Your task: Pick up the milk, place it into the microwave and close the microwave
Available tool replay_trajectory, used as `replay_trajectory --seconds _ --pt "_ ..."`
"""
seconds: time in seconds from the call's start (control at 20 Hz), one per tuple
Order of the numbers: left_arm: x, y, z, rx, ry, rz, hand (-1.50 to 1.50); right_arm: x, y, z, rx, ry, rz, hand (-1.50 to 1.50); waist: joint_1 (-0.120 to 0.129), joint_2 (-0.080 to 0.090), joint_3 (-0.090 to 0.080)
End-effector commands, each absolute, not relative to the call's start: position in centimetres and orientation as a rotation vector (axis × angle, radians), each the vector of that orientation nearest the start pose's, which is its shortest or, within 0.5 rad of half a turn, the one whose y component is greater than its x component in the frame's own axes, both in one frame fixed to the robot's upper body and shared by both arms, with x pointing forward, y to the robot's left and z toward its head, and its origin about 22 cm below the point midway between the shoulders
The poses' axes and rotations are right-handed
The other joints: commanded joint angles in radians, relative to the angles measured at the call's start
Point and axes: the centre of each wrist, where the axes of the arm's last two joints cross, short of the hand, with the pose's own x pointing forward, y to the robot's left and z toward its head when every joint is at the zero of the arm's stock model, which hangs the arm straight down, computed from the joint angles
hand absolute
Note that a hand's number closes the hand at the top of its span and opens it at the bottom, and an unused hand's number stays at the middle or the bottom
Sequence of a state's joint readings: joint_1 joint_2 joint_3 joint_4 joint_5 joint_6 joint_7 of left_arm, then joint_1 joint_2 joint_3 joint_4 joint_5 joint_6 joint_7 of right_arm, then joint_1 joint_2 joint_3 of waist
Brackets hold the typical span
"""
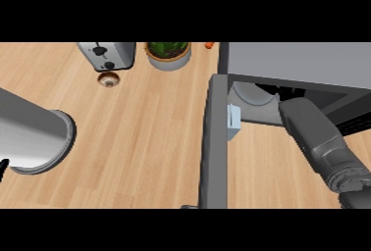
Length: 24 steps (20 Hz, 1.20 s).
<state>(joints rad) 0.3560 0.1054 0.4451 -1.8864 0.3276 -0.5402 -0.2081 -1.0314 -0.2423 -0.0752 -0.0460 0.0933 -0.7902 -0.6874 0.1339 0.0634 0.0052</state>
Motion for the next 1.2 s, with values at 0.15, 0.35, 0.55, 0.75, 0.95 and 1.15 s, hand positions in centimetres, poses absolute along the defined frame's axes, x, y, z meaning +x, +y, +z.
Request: replay_trajectory --seconds 0.15,0.35,0.55,0.75,0.95,1.15 --pt "13.2 36.9 3.9 -0.024 -1.882 -0.005 -1.5 42.4 -22.4 0.3 -1.039 -1.763 0.302 -1.5 0.013 0.001 0.001" --pt "14.1 37.0 3.8 -0.018 -1.873 -0.01 -1.5 42.4 -22.0 0.4 -1.058 -1.777 0.312 -1.5 0.01 0.005 0.001" --pt "14.4 37.2 3.4 -0.026 -1.87 -0.005 -1.5 42.9 -20.8 1.1 -1.031 -1.796 0.322 -1.5 0.01 0.0 -0.001" --pt "14.8 36.8 3.3 -0.025 -1.868 -0.018 -1.5 42.9 -19.8 1.0 -1.002 -1.801 0.345 -1.5 0.007 -0.004 -0.001" --pt "14.8 37.3 3.1 -0.035 -1.881 -0.012 -1.5 42.9 -20.1 1.0 -0.987 -1.8 0.368 -1.5 0.008 -0.003 -0.001" --pt "15.0 36.9 2.6 -0.045 -1.881 0.006 -1.5 42.5 -18.9 0.3 -0.962 -1.802 0.349 -1.5 -0.011 -0.01 -0.002"
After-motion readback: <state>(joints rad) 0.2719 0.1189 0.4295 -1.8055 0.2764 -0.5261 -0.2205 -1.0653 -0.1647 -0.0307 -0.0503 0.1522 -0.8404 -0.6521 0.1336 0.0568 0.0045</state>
